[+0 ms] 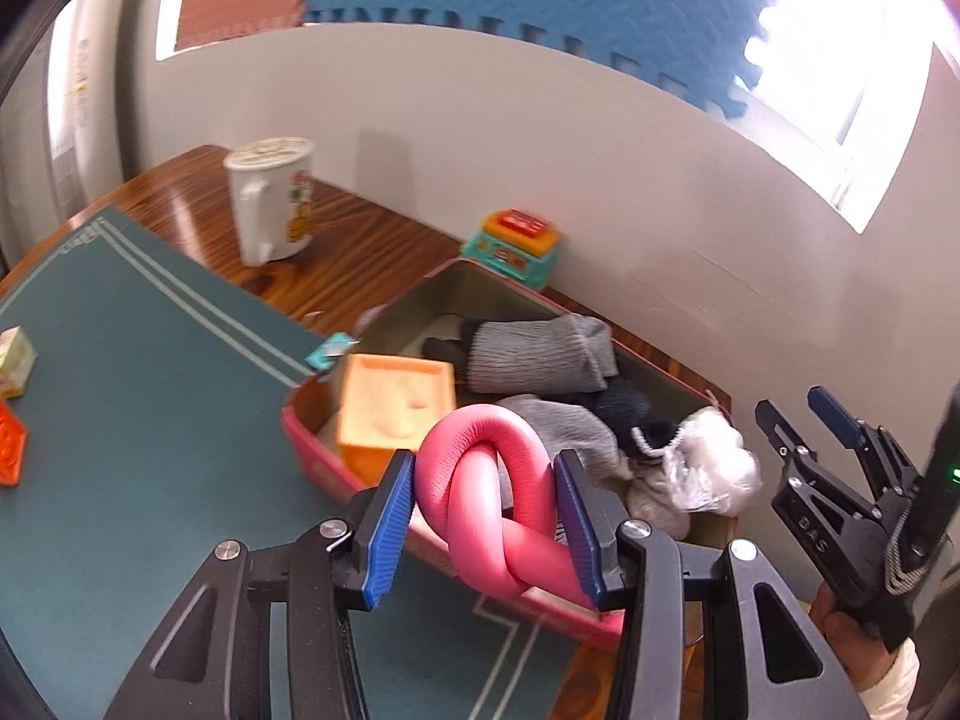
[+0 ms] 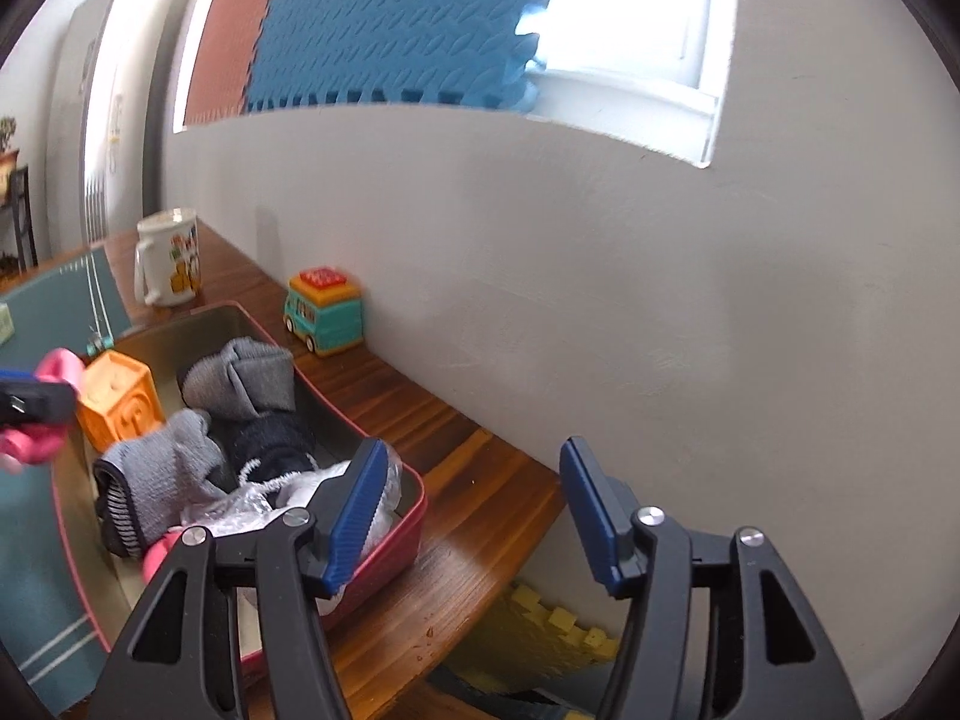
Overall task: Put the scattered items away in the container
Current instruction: 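Lower the pink knotted foam into the red tin and open the left gripper, then move both open grippers back over the table toward the remaining cubes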
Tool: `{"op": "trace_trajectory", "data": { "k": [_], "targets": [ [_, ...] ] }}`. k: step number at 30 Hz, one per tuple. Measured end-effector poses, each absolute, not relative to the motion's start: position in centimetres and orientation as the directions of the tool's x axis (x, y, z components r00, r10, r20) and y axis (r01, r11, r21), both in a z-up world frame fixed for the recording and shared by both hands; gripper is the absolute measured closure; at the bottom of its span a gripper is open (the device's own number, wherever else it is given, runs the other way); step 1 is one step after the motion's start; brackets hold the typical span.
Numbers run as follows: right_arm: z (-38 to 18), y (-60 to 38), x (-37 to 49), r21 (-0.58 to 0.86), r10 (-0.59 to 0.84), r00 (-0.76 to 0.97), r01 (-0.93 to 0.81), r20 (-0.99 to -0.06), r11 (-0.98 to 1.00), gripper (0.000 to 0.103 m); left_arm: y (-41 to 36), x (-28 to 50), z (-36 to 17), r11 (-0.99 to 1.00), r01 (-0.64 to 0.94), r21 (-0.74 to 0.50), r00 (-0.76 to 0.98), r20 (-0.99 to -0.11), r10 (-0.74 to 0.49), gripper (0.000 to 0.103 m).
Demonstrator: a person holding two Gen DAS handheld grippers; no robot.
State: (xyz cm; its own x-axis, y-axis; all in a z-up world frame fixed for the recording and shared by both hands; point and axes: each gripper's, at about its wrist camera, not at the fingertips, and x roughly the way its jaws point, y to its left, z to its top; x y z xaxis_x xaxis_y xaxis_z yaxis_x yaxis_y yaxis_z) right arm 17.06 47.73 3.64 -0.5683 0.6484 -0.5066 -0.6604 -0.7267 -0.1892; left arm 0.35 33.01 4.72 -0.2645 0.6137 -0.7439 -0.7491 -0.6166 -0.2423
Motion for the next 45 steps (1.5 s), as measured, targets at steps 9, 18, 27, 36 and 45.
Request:
{"op": "trace_trajectory", "data": {
  "k": [9,18,27,36,45],
  "targets": [
    [4.7,47.9,18.5,-0.119,0.652,-0.595,-0.690,-0.470,-0.714,0.039,35.5,3.3,4.4,-0.512,-0.822,-0.251,-0.172,-0.747,0.642,0.053],
    [4.9,47.6,18.8,-0.090,0.634,-0.615,-0.681,-0.469,-0.727,0.038,34.7,3.1,4.2,-0.544,-0.798,-0.259,-0.184,-0.754,0.630,0.029],
    [5.1,46.8,18.2,-0.065,0.609,-0.636,-0.664,-0.474,-0.745,0.038,31.9,1.5,4.2,-0.612,-0.757,-0.229,-0.263,-0.750,0.607,0.029],
    [5.6,43.2,15.4,-0.015,0.514,-0.719,-0.575,-0.467,-0.818,0.033,27.0,-1.6,3.9,-0.714,-0.672,-0.197,-0.362,-0.754,0.549,0.029],
    [5.8,36.3,10.3,0.046,0.313,-0.821,-0.379,-0.477,-0.924,0.028,18.0,-7.0,3.3,-0.884,-0.465,-0.034,-0.590,-0.733,0.339,0.029]
  ]
}}
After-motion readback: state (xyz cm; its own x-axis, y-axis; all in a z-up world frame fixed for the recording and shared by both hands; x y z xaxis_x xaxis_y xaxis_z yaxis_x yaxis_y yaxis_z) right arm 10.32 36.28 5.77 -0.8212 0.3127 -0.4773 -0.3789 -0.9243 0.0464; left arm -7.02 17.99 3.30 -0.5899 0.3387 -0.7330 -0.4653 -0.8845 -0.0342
